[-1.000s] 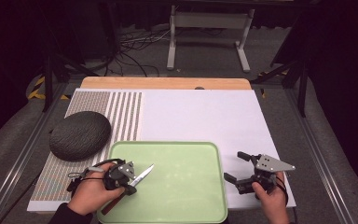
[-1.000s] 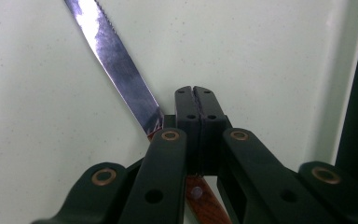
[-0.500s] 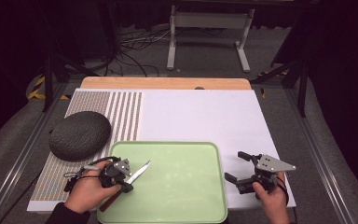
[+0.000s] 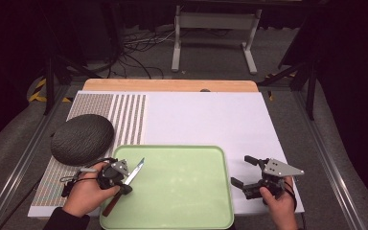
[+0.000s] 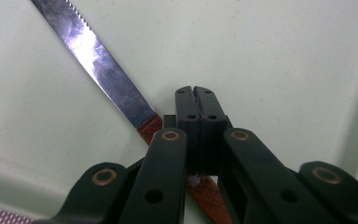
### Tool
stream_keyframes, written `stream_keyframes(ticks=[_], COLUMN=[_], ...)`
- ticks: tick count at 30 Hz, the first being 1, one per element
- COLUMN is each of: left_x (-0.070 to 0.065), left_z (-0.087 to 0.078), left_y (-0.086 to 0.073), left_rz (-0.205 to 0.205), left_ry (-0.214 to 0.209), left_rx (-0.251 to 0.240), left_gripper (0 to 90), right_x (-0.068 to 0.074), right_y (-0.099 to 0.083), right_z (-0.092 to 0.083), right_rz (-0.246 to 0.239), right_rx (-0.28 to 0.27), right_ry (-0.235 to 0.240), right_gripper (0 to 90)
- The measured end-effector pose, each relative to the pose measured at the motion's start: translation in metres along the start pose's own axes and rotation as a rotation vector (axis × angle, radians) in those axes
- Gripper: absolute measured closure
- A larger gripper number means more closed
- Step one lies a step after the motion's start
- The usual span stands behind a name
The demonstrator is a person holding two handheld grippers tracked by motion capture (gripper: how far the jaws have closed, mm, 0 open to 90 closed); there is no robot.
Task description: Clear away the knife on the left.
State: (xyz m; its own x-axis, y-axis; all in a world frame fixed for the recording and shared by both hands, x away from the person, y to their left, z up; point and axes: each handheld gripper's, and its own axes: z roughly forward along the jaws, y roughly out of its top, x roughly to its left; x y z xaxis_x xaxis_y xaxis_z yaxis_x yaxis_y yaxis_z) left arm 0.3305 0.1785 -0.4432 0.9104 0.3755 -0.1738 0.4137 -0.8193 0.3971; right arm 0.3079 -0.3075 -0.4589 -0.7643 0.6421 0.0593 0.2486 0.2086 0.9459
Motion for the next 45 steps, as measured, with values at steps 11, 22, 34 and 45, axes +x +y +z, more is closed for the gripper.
stream_keyframes(ticks=[11,22,34,45], left_x=[0.005,0.009,0.014,0.015], left_z=[-0.004,-0.006,-0.010,-0.011], left_y=[-0.006,-0.011,-0.017,-0.020], left_rz=[-0.028,-0.061,-0.100,-0.119], left_ry=[0.014,0.027,0.034,0.038], left_rx=[-0.002,-0.002,-0.005,0.007], left_gripper=[90.0,90.0,89.4,89.2], right_x=[0.000,0.000,0.000,0.000], right_y=[0.000,0.000,0.000,-0.001], right_z=[0.000,0.000,0.000,0.000], right_rz=[0.001,0.001,0.002,0.005], right_rx=[0.000,-0.001,0.001,0.001], right_ry=[-0.001,0.001,-0.001,0.002], right_gripper=[1.9,1.9,1.9,1.9])
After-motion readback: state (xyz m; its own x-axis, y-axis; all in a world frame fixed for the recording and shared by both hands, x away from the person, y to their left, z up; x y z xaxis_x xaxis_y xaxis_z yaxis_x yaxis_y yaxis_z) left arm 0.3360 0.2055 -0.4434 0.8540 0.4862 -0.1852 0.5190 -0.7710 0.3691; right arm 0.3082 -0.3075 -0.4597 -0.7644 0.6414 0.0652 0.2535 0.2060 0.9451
